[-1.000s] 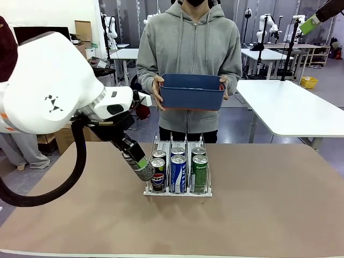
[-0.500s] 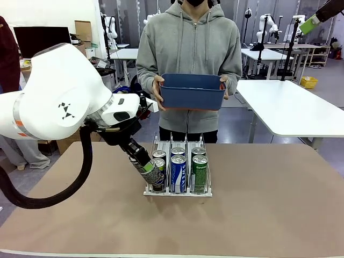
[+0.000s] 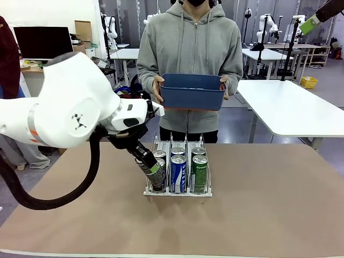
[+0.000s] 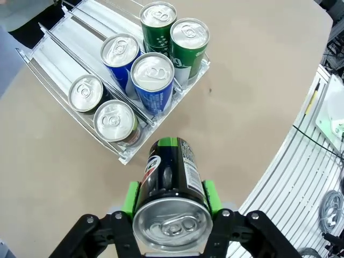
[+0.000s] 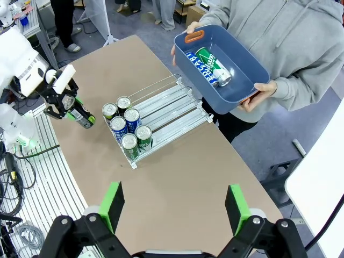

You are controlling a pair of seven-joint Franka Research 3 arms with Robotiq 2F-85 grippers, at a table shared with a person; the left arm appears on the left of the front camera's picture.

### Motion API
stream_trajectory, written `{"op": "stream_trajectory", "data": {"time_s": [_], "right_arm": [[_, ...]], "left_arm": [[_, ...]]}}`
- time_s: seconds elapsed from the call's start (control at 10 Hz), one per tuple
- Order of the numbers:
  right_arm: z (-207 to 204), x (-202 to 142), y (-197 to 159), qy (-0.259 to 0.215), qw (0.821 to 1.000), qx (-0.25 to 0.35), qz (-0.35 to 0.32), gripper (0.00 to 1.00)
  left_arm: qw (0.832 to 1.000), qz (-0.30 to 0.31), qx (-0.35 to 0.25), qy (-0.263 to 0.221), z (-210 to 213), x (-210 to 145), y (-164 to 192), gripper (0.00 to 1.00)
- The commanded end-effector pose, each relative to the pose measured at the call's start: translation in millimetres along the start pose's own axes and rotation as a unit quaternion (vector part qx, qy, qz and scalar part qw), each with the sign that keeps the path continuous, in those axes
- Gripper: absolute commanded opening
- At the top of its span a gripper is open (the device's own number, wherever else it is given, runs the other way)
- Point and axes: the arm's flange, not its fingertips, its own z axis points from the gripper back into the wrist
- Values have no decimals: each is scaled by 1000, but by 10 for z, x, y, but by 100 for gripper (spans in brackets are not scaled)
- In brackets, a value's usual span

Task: Fill the beverage cans into the dispenser.
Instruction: Place the picked Pepsi coke in the line of the Automatic Can Dispenser with the same cans.

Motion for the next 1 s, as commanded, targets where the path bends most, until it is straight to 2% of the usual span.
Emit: {"op": "stream_trajectory", "data": {"time_s": [0.0,0.9], "right_arm": [[-5,-3,-7,-3,1000,6,1,100],[-5,-3,-7,-3,1000,6,1,100]], "left_arm": [[1000,6,24,5,-196,11,43,58],[997,4,65,28,-583,195,228,58]]}}
